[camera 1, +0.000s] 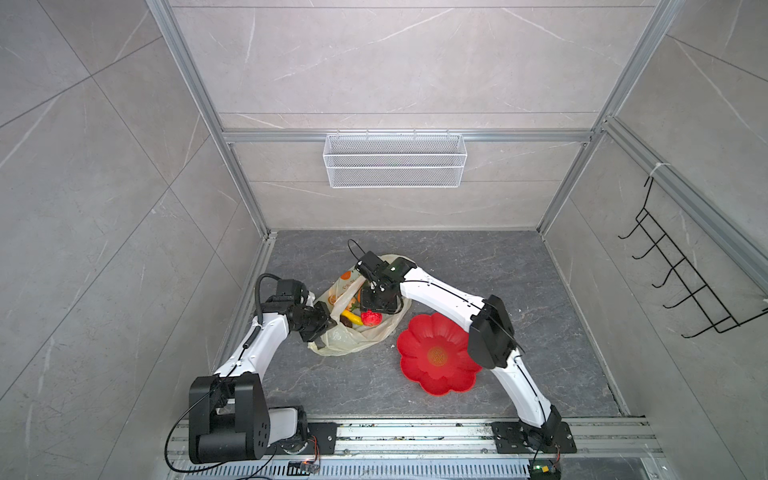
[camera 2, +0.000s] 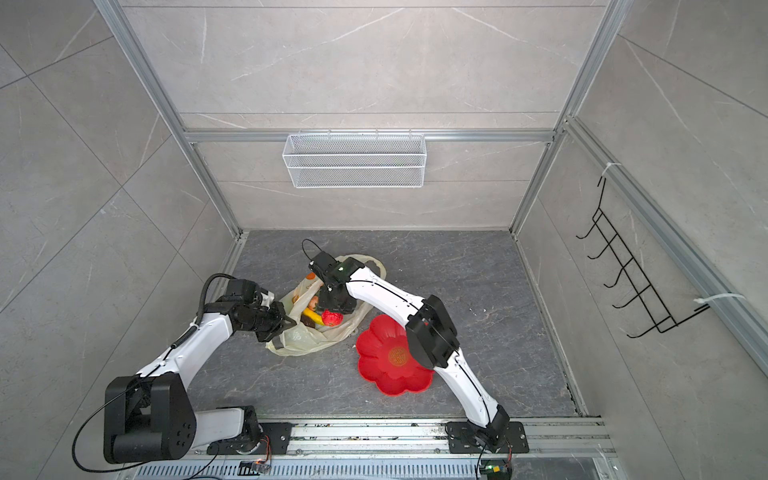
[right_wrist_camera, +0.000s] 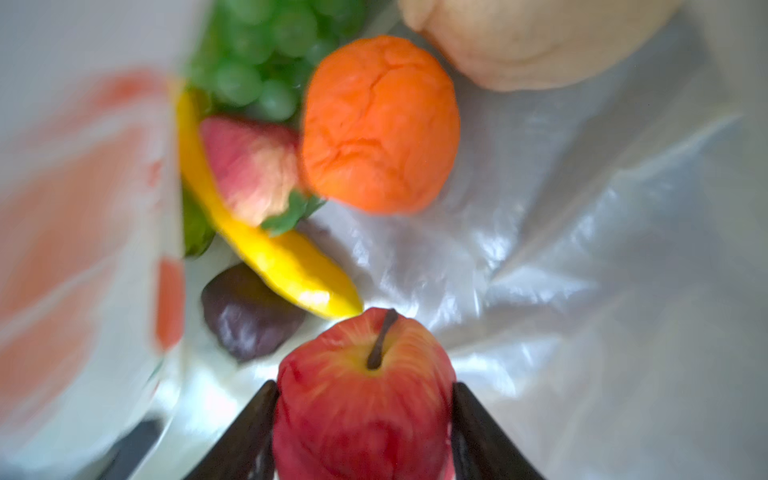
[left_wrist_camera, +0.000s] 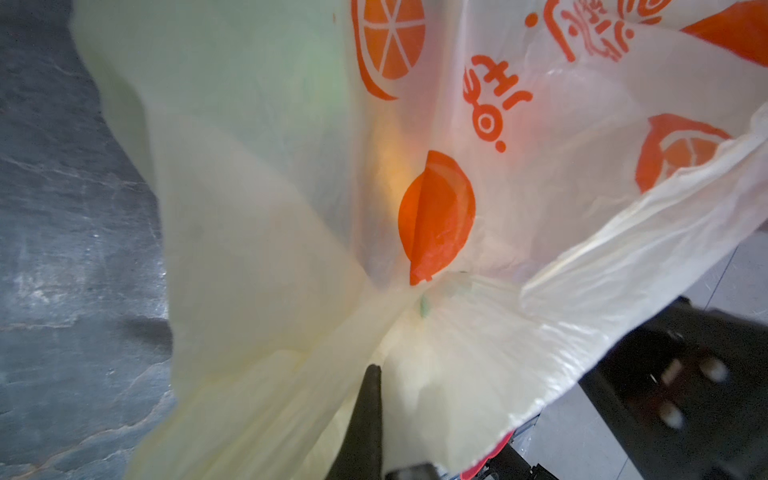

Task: Take the fake fruits out of the plastic bag
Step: 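Close the right gripper on the red apple inside the bag, then lift the red apple out of the bag with the right gripper over the plate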

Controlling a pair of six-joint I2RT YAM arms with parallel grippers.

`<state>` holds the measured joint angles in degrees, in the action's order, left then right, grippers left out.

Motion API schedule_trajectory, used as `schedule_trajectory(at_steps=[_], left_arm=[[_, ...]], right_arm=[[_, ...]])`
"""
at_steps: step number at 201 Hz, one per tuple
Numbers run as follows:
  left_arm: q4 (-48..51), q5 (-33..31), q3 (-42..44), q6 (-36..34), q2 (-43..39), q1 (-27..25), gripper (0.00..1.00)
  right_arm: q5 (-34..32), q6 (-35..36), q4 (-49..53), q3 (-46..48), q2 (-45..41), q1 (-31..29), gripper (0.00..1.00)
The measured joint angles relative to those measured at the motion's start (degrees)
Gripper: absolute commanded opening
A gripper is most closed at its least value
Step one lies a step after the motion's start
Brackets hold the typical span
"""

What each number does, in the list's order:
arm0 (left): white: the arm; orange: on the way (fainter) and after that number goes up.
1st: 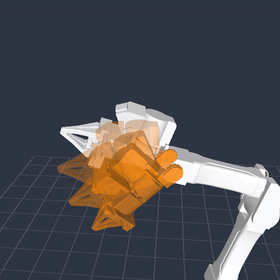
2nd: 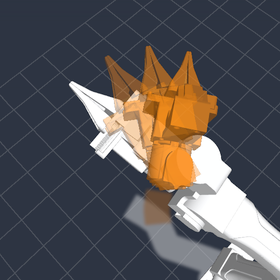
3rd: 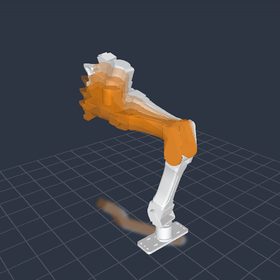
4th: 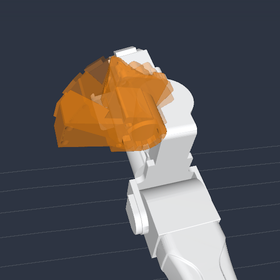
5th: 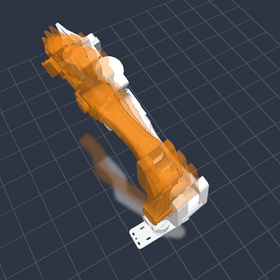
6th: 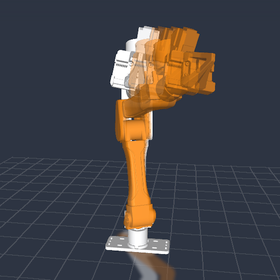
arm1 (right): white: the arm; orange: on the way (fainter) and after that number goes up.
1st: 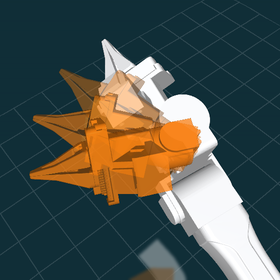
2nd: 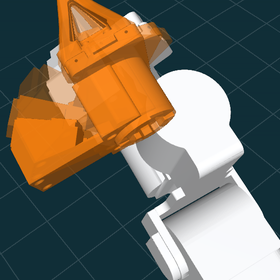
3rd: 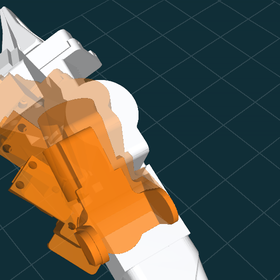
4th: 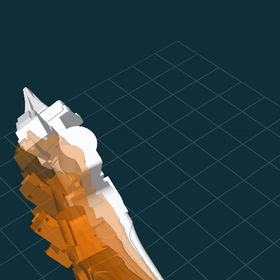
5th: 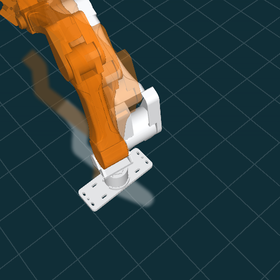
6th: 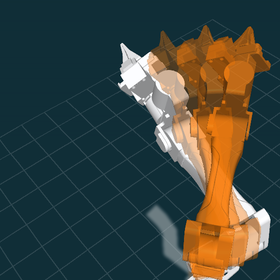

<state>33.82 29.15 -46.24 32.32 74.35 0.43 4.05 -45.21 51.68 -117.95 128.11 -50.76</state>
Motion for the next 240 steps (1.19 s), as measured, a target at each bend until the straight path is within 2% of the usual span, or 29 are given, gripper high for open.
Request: schedule_trajectory(at_steps=[27,55,120,171,240], left_arm=[[0.0,0.0,0.0,0.0,0.0,0.0,0.0],[0.0,0.1,0.0,0.0,0.0,0.2,0.0],[0.0,0.1,0.0,0.0,0.0,0.9,0.0],[0.0,0.1,0.0,0.0,0.0,1.8,0.0],[0.0,0.0,0.0,0.0,0.5,1.9,0.0]], right_arm=[[-2.3,1.8,-15.7,22.1,-16.2,-0.8,0.55],[-6.7,4.7,-29.9,40.8,-29.5,-0.8,0.55],[-19.5,12.3,-57.1,76.7,-48.6,-1.4,0.57],[-26.9,15.9,-73.1,91.1,-52.9,-1.4,0.58],[-30.1,17.0,-94.4,99.7,-46.0,-1.4,0.59]])
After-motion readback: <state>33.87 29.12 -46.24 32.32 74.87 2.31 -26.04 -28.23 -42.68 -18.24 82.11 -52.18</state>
